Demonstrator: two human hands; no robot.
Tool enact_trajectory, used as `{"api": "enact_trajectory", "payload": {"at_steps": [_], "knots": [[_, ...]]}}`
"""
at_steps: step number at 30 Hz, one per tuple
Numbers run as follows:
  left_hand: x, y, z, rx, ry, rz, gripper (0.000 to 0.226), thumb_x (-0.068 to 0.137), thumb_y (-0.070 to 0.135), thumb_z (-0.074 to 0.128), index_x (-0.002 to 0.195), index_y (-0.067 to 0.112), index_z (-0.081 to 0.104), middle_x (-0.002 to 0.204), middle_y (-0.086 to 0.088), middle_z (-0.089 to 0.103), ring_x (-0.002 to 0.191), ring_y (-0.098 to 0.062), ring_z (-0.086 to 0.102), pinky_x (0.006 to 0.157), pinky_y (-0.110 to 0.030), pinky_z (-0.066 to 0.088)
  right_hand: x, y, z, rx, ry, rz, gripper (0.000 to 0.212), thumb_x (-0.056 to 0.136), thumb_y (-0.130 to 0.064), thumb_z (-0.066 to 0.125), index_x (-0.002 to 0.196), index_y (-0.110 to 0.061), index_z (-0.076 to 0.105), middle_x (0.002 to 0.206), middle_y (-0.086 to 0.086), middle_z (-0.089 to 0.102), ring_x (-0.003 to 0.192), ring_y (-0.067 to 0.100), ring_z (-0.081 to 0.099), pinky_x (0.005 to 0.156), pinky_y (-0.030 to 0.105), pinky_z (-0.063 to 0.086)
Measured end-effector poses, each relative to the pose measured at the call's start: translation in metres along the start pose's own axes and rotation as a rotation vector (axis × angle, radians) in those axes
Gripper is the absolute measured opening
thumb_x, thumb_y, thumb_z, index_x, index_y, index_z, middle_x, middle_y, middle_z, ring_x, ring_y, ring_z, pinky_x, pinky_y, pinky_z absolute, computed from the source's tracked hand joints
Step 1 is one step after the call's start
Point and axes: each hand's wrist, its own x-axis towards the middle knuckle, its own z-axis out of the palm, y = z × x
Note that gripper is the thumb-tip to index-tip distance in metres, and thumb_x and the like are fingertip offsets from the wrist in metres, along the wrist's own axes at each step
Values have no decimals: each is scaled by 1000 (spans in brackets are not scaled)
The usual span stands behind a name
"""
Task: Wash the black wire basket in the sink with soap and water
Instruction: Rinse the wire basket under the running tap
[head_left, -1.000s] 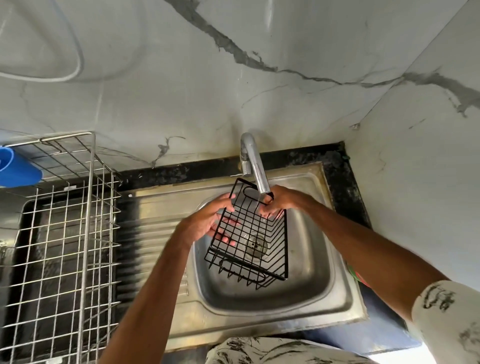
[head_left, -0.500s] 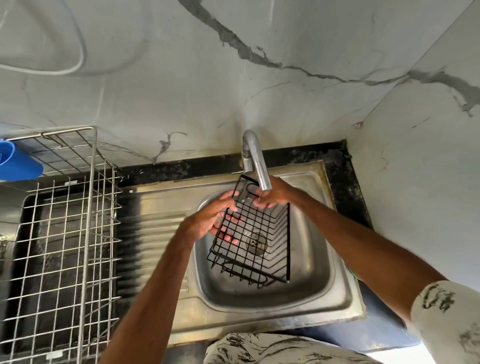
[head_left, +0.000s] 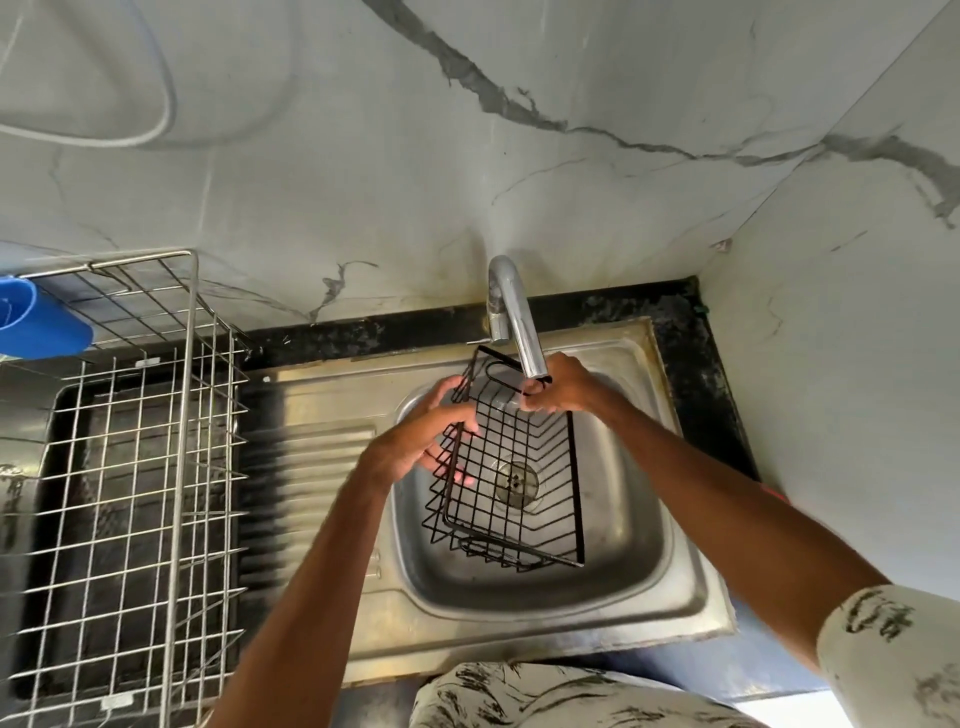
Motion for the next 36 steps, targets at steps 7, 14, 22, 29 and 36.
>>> {"api": "enact_trajectory", "payload": {"at_steps": [7,14,22,29,36], "knots": [[-9,7,13,65,149,59,104,75,27,86,152,50,21,166,-5,21,126,-35,54,73,-50,62,6,20,14,503,-1,95,24,103,-13,55,114,6,65,109,24,73,84,28,75,75,34,63],[-13,1,32,-75,307,-83,120,66,73,82,157,19,25,159,-14,37,128,-36,55,96,-57,56,11,3,32,518,46,166,35,110,-13,37,117,14,58,117,33,67,106,46,68,93,50,57],[-19,0,26,-174,259,-118,124,43,92,78,149,35,48,153,-10,50,134,-36,54,108,-63,44,16,-8,31,386,-72,104,33,109,-17,43,119,9,60,111,28,71,99,36,73,61,28,62],[-23,8,20,-140,365,-91,103,50,79,87,125,14,59,116,-3,67,113,-29,66,97,-53,55,31,-13,17,383,-17,-5,21,98,-9,63,117,0,57,110,22,73,94,30,75,81,45,62],[-20,7,35,-126,508,-28,79,59,62,91,115,12,65,105,1,68,106,-22,64,83,-37,55,-9,37,42,471,-81,27,21,99,-1,58,119,4,63,115,20,71,94,24,75,74,25,61]]}}
